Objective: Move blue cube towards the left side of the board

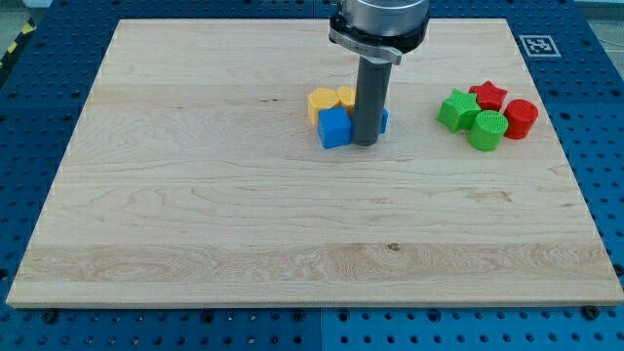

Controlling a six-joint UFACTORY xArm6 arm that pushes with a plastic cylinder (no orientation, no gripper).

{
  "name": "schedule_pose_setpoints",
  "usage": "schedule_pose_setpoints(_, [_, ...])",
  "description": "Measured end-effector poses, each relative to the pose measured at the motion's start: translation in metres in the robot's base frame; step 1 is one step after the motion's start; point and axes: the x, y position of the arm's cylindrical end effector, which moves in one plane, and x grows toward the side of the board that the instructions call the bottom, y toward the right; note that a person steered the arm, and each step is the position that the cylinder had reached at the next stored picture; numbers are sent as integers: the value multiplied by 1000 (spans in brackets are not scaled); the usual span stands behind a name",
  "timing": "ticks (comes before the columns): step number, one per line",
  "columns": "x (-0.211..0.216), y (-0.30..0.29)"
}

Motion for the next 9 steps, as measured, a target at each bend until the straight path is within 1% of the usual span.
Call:
schedule_pose_setpoints(2, [-1,-4])
schedule_pose_setpoints(4, [-1,-26])
schedule_pose_setpoints(7, [-1,-43])
schedule_pose_setpoints(8, [-1,-34])
schedule_pose_setpoints(9, [-8,-38])
